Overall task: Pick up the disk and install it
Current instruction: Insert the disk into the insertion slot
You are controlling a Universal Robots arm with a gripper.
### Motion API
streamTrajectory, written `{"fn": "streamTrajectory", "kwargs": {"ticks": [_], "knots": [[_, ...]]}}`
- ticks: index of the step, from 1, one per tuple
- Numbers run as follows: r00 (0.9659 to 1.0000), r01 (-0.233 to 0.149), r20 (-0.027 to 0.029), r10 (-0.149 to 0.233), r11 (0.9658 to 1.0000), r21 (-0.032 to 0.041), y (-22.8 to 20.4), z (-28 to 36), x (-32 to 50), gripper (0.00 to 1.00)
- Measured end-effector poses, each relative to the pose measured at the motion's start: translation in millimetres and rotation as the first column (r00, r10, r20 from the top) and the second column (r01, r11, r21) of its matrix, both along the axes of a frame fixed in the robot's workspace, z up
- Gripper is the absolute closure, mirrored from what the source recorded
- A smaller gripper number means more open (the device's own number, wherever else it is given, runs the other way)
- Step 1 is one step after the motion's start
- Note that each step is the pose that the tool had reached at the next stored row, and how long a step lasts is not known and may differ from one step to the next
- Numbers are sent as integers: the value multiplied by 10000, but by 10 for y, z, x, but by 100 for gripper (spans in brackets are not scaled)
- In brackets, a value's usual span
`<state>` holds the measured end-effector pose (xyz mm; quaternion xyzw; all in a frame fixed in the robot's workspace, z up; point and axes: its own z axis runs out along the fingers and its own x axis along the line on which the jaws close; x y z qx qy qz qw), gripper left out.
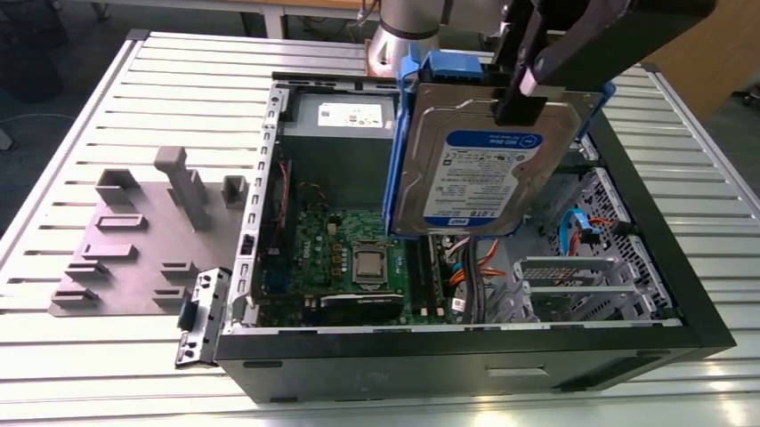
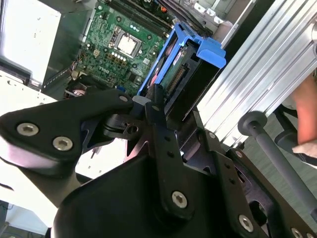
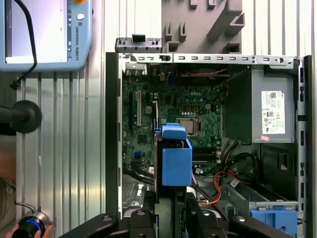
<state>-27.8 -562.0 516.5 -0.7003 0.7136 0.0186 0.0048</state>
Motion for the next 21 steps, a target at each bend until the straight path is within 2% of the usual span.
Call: {"fn": "streamTrajectory", "kwargs": {"ticks": [8,21], "knots": [[10000,0,0,0,10000,-1,0,0,195,65],[10000,0,0,0,10000,1,0,-2,650,65]]}}
